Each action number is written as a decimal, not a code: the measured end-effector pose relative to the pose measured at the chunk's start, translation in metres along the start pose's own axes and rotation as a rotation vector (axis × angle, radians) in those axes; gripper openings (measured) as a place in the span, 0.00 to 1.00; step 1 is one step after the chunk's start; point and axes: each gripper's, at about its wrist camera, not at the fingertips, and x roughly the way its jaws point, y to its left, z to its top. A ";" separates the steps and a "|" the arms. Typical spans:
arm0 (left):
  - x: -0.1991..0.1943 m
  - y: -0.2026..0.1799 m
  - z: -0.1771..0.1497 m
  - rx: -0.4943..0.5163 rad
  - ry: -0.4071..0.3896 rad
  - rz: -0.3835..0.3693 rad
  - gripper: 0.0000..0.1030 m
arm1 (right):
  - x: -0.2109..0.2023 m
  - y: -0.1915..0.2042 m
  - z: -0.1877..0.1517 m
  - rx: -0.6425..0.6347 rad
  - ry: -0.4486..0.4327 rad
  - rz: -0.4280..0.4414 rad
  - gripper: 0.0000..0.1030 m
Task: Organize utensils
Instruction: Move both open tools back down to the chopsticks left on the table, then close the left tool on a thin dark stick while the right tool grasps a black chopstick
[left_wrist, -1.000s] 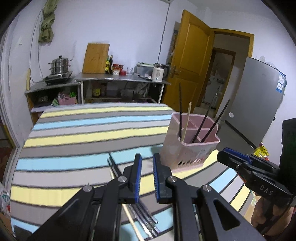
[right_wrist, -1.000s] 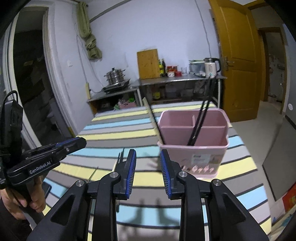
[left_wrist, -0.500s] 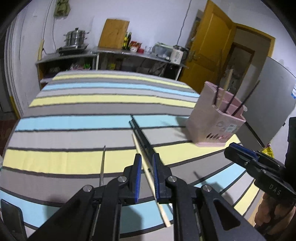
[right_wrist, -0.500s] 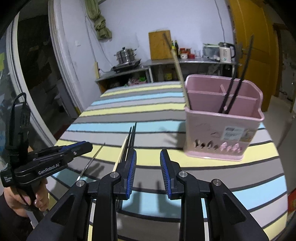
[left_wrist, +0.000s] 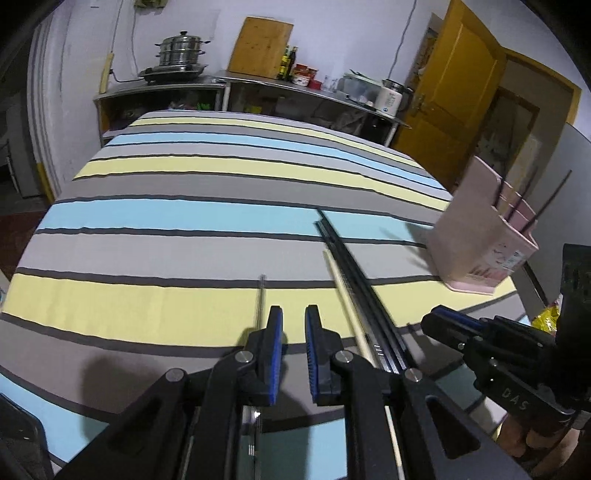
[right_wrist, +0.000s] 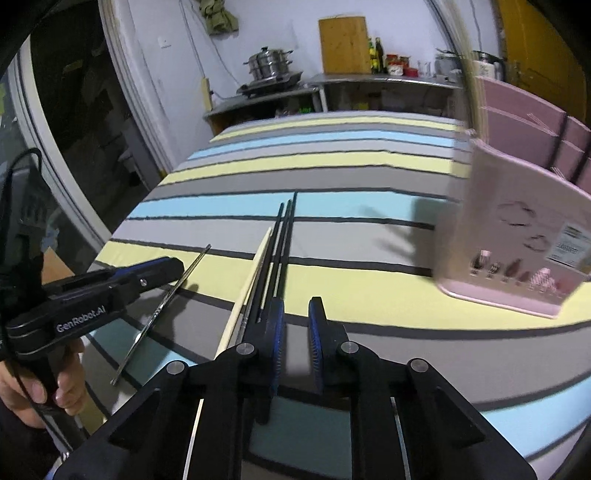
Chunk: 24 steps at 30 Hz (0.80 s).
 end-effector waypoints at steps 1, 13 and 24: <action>0.002 0.002 0.001 -0.004 0.003 0.008 0.13 | 0.006 0.001 0.001 -0.004 0.009 0.004 0.14; 0.020 0.014 -0.003 0.015 0.064 0.053 0.13 | 0.040 0.003 0.013 -0.021 0.055 0.007 0.13; 0.024 0.019 0.001 0.015 0.041 0.106 0.09 | 0.037 -0.003 0.015 -0.001 0.056 -0.046 0.13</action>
